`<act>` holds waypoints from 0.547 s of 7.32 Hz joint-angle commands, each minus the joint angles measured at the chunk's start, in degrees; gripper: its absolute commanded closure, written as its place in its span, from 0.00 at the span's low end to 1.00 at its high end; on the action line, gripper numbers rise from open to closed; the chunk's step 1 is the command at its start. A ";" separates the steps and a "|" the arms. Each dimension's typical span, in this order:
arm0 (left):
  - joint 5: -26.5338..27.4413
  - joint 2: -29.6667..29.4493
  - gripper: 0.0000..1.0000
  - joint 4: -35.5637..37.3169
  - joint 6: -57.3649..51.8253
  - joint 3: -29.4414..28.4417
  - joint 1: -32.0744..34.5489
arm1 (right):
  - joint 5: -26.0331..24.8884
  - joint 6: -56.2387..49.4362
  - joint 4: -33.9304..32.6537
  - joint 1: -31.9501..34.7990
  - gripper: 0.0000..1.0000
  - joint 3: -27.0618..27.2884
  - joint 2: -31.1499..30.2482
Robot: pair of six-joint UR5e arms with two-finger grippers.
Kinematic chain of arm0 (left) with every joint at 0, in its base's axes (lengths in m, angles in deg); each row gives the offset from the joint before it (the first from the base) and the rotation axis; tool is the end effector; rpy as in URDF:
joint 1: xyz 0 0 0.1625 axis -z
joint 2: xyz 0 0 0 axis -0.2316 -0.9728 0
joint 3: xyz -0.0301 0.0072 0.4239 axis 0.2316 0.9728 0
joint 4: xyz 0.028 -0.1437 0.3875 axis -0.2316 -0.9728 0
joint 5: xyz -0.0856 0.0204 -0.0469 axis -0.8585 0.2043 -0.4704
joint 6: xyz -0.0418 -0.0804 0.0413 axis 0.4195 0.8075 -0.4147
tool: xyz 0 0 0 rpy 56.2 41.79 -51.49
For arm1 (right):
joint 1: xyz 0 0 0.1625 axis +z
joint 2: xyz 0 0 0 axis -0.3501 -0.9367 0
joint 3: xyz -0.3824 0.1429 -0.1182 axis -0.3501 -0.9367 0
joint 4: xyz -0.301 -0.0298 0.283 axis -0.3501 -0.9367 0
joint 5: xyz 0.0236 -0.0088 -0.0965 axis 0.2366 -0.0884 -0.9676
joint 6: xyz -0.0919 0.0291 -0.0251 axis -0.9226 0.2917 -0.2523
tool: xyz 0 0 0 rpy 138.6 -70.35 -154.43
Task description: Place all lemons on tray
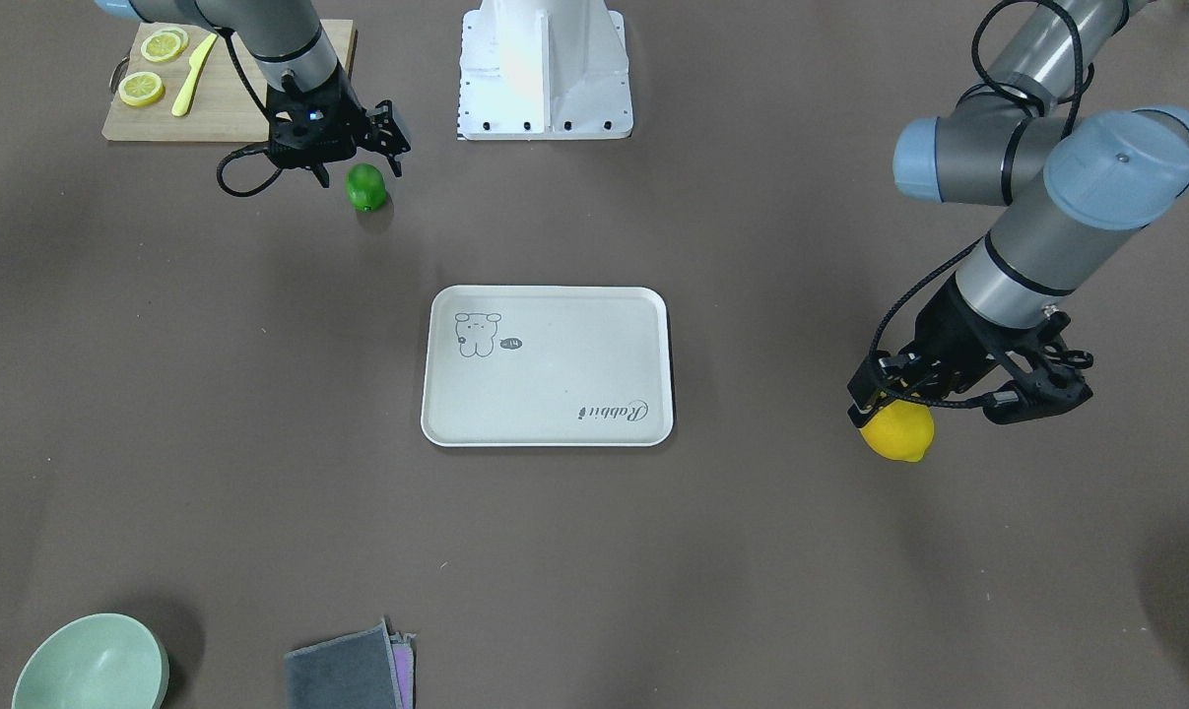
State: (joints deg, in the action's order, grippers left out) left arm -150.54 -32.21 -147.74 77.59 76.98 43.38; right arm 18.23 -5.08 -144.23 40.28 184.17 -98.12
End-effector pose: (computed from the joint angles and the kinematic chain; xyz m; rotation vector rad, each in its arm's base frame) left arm 0.3030 -0.6081 0.3332 0.1337 0.9774 -0.2801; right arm -0.4331 -0.2693 0.3259 0.0293 -0.8440 -0.0977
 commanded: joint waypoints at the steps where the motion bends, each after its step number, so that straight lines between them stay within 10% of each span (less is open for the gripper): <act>1: 0.17 -0.88 1.00 -0.29 0.03 -0.99 -0.52 | -0.08 -0.13 0.00 -2.20 0.02 -2.39 0.07; 4: 0.17 -1.40 1.00 -0.29 0.03 -0.99 -0.52 | -0.78 -0.75 0.09 -2.73 0.05 -4.59 0.07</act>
State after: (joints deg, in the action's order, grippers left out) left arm -150.38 -33.49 -147.96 77.61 76.02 42.88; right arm 17.94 -5.57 -144.17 37.77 180.53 -98.09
